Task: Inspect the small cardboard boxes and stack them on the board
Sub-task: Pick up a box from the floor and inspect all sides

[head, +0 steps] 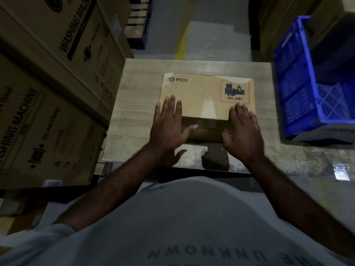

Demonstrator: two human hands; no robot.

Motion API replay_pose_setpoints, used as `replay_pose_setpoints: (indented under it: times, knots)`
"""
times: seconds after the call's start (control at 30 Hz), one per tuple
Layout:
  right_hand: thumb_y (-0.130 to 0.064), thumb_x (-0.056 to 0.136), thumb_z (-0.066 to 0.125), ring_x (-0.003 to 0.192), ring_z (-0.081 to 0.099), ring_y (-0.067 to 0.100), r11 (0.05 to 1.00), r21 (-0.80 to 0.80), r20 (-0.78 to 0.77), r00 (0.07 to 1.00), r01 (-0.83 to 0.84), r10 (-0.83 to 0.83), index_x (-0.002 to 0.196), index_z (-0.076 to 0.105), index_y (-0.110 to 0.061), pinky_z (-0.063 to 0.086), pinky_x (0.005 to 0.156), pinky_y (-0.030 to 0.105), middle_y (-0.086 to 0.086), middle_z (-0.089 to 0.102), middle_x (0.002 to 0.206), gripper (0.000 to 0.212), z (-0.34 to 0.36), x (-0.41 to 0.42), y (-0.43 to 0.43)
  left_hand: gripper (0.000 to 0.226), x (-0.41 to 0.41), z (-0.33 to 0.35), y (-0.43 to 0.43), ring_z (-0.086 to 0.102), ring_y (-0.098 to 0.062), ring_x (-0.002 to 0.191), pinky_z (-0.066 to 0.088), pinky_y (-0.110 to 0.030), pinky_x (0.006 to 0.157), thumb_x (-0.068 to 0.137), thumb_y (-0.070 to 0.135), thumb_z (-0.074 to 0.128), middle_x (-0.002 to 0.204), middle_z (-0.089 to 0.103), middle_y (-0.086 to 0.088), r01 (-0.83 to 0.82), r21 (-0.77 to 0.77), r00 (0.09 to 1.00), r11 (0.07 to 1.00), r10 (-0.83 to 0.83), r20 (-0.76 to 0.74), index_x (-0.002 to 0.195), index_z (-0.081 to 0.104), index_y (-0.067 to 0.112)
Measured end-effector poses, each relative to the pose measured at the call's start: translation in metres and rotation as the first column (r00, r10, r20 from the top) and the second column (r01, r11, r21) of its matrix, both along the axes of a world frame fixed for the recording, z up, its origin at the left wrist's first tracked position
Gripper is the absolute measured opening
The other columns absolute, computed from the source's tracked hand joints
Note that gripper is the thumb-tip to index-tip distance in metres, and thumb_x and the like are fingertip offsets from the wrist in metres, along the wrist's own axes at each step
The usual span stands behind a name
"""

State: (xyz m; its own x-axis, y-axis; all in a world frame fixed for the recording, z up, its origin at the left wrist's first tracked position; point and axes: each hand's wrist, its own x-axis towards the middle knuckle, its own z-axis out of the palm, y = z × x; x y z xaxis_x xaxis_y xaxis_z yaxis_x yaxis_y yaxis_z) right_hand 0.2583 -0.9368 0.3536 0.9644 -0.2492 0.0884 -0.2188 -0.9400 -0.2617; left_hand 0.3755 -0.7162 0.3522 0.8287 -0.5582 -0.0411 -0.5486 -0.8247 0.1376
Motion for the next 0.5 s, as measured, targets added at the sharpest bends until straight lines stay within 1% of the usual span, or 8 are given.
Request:
replay_pose_setpoints:
  times: [0.1, 0.17, 0.27, 0.4, 0.5]
  knots:
    - [-0.045, 0.097, 0.041, 0.15, 0.035, 0.035, 0.999, 0.027, 0.002, 1.0, 0.018, -0.018, 0.147, 0.046, -0.003, 0.022, 0.126, 0.055, 0.021, 0.043, 0.158, 0.066, 0.005, 0.018, -0.005, 0.093, 0.017, 0.009, -0.009, 0.004, -0.033, 0.158, -0.004, -0.056, 0.126, 0.097, 0.075, 0.031, 0.17, 0.009, -0.019, -0.078, -0.021, 0.996, 0.997, 0.077, -0.049, 0.161, 0.02, 0.009]
    - [-0.051, 0.101, 0.043, 0.151, 0.032, 0.035, 0.999, 0.017, -0.039, 0.998, 0.045, -0.044, 0.145, 0.046, -0.005, 0.022, 0.126, 0.054, 0.02, 0.039, 0.16, 0.064, 0.007, 0.034, -0.011, 0.09, 0.032, 0.014, -0.015, 0.003, -0.034, 0.158, -0.004, -0.057, 0.125, 0.098, 0.073, 0.029, 0.17, 0.009, -0.02, -0.116, -0.029, 0.99, 0.993, 0.113, -0.088, 0.161, 0.02, 0.01]
    - [-0.053, 0.102, 0.049, 0.155, 0.024, 0.036, 0.996, 0.007, -0.109, 0.991, 0.085, -0.083, 0.152, 0.04, -0.006, 0.019, 0.126, 0.056, 0.02, 0.032, 0.164, 0.069, 0.011, 0.06, -0.023, 0.09, 0.056, 0.021, -0.025, 0.004, -0.037, 0.157, -0.005, -0.057, 0.124, 0.098, 0.074, 0.027, 0.169, 0.008, -0.021, -0.126, -0.003, 0.986, 0.992, 0.125, -0.112, 0.161, 0.019, 0.01]
    - [-0.057, 0.102, 0.043, 0.159, 0.014, 0.035, 0.99, 0.013, -0.158, 0.978, 0.138, -0.134, 0.16, 0.029, -0.009, 0.014, 0.127, 0.055, 0.019, 0.022, 0.169, 0.076, 0.018, 0.087, -0.034, 0.089, 0.083, 0.022, -0.037, 0.005, -0.038, 0.157, 0.002, -0.057, 0.125, 0.098, 0.073, 0.033, 0.17, 0.008, -0.02, -0.145, 0.024, 0.981, 0.989, 0.147, -0.128, 0.161, 0.02, 0.012]
    - [-0.057, 0.104, 0.038, 0.159, 0.012, 0.034, 0.987, 0.022, -0.163, 0.974, 0.161, -0.156, 0.162, 0.025, -0.01, 0.015, 0.127, 0.056, 0.018, 0.019, 0.171, 0.076, 0.019, 0.096, -0.037, 0.086, 0.091, 0.02, -0.041, 0.002, -0.037, 0.157, 0.004, -0.058, 0.125, 0.099, 0.07, 0.034, 0.17, 0.004, -0.018, -0.167, 0.0, 0.974, 0.986, 0.165, -0.157, 0.162, 0.018, 0.013]
